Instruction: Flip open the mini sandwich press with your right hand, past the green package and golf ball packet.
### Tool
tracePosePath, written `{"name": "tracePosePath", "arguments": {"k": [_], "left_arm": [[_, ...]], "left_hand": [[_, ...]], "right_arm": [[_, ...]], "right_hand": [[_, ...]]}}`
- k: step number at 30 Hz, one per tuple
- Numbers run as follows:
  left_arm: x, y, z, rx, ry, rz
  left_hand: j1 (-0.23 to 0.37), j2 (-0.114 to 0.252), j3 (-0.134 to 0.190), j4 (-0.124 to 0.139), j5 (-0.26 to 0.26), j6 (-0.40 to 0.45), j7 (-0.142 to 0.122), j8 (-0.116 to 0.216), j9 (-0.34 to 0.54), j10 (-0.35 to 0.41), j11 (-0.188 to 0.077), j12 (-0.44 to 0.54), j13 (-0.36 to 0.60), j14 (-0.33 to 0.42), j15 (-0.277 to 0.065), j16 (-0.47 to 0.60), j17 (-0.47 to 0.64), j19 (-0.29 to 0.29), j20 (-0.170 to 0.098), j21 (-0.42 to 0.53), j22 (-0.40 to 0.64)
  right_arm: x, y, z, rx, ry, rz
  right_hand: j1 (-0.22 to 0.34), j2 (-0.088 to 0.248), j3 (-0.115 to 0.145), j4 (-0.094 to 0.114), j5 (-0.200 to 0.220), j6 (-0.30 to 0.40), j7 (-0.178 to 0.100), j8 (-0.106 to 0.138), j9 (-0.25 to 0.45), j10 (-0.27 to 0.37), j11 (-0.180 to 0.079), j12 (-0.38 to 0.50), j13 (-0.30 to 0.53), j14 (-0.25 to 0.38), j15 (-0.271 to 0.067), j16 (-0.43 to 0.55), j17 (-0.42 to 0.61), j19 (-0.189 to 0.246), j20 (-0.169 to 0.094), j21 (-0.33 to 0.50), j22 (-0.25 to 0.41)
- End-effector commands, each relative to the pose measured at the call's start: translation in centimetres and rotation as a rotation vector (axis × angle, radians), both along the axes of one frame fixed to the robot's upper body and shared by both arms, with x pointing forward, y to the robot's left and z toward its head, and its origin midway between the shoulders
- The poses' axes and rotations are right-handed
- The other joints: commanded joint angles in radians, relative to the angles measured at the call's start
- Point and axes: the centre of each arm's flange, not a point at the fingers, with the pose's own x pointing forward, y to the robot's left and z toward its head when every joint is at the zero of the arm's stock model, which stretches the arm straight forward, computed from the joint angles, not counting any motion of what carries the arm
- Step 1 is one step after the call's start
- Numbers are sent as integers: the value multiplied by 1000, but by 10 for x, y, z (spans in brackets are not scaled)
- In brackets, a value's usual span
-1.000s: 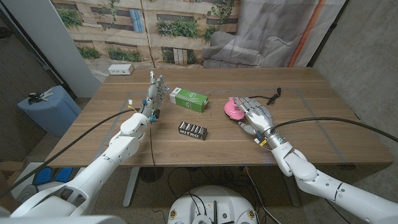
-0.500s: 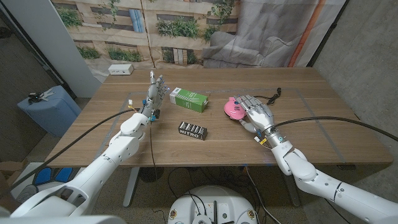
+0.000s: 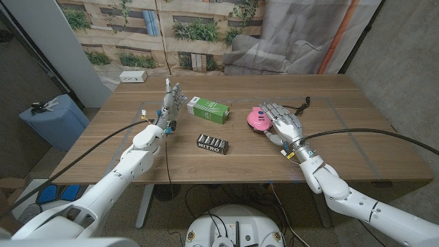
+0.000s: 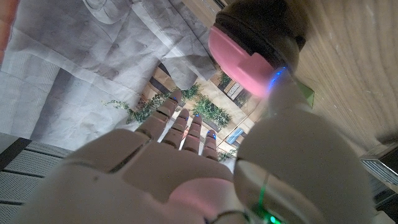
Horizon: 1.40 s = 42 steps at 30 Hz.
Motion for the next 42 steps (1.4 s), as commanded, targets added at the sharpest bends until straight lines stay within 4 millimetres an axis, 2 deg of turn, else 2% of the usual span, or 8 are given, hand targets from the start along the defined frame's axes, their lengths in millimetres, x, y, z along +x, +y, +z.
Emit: {"name": "tracePosePath", "arguments": {"k": [1, 6, 32, 42], "left_arm": [[0, 0, 0, 0, 0, 0], [0, 0, 0, 0, 0, 0], [0, 0, 0, 0, 0, 0], [0, 0, 0, 0, 0, 0]], "left_hand": [[0, 52, -8, 1, 5, -34, -8, 5, 5, -6, 4, 7, 2, -8, -37, 7, 3, 3, -4, 6, 3], [0, 52, -8, 1, 5, -34, -8, 5, 5, -7, -3, 6, 2, -8, -37, 7, 3, 4, -3, 7, 3], [0, 52, -8, 1, 5, -34, -8, 5, 5, -5, 1, 7, 2, -7, -36, 7, 3, 4, -3, 6, 3], [0, 52, -8, 1, 5, -35, -8, 5, 4, -5, -2, 7, 2, -8, -36, 7, 3, 3, -4, 6, 3]], "right_arm": [[-6, 1, 5, 45, -11, 8], [-6, 2, 8, 69, -11, 9], [-15, 3, 38, 104, -62, 66], [-11, 6, 49, 111, -50, 75]], "right_hand": [[0, 2, -1, 6, -1, 5, -1, 3, 2, 5, 4, -3, 2, 8, 3, 8, 2, 4, 3, 3, 1], [-2, 3, -2, 7, -1, 6, 0, 2, 2, 5, 5, -4, 2, 8, 5, 8, 2, 4, 4, 3, 1], [-16, 3, -8, 13, -1, 20, 1, 0, 2, 15, 7, -4, 2, 13, 5, 8, 4, 7, 9, 1, 1], [-19, 4, -10, 14, -1, 22, 1, -2, 2, 17, 9, -5, 2, 14, 6, 8, 4, 7, 10, 1, 1]]}}
